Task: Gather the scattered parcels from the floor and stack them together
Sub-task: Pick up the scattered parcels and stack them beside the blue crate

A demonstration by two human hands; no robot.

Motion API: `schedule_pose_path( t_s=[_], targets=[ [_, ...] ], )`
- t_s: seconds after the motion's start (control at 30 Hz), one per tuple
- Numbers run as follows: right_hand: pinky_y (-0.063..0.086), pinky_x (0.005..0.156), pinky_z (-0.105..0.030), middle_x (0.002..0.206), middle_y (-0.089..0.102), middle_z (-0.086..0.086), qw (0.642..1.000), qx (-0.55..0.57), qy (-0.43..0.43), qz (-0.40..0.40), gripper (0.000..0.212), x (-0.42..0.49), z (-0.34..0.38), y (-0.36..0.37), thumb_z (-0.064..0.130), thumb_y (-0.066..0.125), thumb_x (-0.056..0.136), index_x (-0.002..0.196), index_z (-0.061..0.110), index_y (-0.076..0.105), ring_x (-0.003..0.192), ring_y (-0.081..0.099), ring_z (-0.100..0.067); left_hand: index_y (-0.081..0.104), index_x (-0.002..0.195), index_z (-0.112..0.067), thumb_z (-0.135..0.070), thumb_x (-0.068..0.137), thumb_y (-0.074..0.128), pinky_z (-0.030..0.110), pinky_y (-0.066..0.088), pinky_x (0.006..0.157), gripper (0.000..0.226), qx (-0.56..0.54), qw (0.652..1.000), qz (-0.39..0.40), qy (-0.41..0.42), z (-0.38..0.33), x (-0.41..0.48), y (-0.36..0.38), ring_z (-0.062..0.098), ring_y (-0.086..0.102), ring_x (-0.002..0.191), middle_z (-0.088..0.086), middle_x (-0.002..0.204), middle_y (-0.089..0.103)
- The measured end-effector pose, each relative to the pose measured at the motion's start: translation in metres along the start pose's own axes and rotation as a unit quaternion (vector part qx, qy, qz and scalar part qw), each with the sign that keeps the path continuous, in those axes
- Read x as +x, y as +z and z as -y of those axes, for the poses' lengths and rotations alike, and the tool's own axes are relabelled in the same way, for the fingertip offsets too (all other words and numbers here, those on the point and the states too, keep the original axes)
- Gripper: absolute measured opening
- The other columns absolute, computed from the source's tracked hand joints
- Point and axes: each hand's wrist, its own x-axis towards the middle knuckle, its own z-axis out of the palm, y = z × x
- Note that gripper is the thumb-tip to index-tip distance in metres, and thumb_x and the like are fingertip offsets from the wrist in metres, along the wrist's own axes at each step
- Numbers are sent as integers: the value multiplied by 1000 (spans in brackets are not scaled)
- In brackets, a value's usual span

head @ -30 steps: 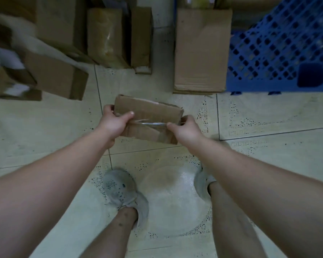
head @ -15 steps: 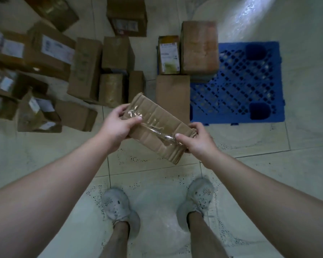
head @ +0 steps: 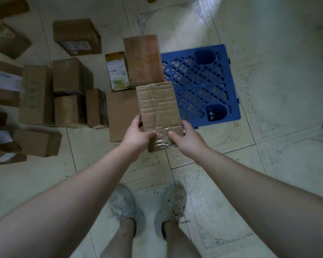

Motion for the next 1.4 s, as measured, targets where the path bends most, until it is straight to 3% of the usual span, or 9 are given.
schedule_pose_path(
  t_s=[0.13,0.3,0.43,0.57,0.8,0.93,1.13,1.27,1.4],
  targets=[
    [49,75,-35,107,56,1,999,-30,8,-15,37,14,5,4,33,54,94,127,20,44,91,58,-22,32,145,-26,-6,86,63,43,53,91,70,65,998,13,2,2,12,-1,22,59,106,6,128,53],
    [56,73,-44,88,56,6,998,17,46,-40,30,25,5,10,25,43,99,128,21,46,79,61,-20,28,146,-28,-5,89,59,23,49,64,69,109,993,44,-1,4,30,-15,7,58,89,-2,118,56],
    [55,75,-37,115,60,-3,1000,-6,15,-15,64,49,0,25,27,58,91,145,31,23,92,62,-21,31,143,-25,-1,87,61,20,47,68,68,129,991,24,2,15,50,-10,-1,55,86,-11,103,54],
    [51,89,-38,133,50,-4,1000,-30,-1,7,84,89,-11,39,28,68,86,148,30,13,109,57,-23,33,144,-24,-2,84,63,27,49,86,70,196,980,-20,19,29,83,-2,12,54,103,-2,127,46],
    [50,93,-41,137,47,-7,999,-39,-7,20,85,156,-35,59,20,67,87,149,28,10,111,55,-25,29,148,-26,-13,85,67,43,32,111,75,304,951,-64,6,62,139,10,28,23,139,1,153,16],
    [47,97,-42,142,43,-8,999,-41,-8,5,83,178,-42,73,20,63,88,151,26,8,116,53,-26,35,145,-31,-17,86,64,49,21,115,67,404,912,-77,17,73,153,20,30,9,143,3,156,6],
    [41,103,-35,150,32,-6,994,-93,14,48,81,172,-27,62,28,62,90,152,21,11,127,44,-26,24,149,-29,-20,87,64,45,31,112,74,336,940,-53,14,67,138,-11,27,19,142,-3,157,14],
    [45,96,-34,144,41,-11,988,-146,2,50,64,136,19,32,35,54,93,147,13,28,120,49,-29,25,149,-27,-28,89,63,40,27,113,71,338,937,-91,-17,34,99,-61,27,26,141,3,157,18],
    [44,86,-30,150,35,-10,978,-191,-34,74,65,71,99,-1,40,49,96,150,14,23,123,48,-28,26,149,-24,-31,89,64,40,26,111,72,342,931,-121,-41,-26,22,-117,26,28,141,5,156,24]
  ],
)
